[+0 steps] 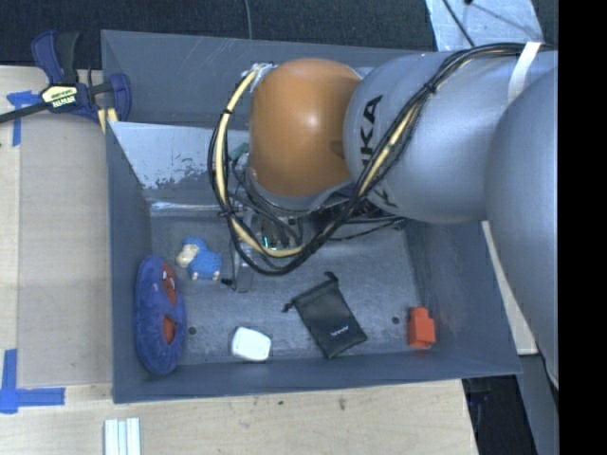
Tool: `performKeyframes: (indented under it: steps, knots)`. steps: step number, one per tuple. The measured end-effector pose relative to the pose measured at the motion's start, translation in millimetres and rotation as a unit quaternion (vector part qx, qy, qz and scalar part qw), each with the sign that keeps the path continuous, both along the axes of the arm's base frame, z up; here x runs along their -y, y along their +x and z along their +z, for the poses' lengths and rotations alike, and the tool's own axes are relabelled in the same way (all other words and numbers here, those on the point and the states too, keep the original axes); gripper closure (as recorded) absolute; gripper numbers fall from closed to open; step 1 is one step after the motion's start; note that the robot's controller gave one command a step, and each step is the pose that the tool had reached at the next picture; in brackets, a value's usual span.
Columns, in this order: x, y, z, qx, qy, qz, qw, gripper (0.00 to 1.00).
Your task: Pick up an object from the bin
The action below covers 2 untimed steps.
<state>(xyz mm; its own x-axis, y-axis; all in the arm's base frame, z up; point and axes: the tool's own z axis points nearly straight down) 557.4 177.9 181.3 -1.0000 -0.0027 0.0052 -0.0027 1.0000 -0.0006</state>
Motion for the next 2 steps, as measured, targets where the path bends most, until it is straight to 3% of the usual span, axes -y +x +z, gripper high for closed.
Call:
performKeyframes:
  steps: [1, 2]
  knots:
    - [-33.0, 6.7, -84.0, 0.0028, 0.001, 0.123, 0.9924, 0.0]
    - [48.3, 53.1, -104.8, 0.0056, -0.001, 0.163, 0.9867, 0.0]
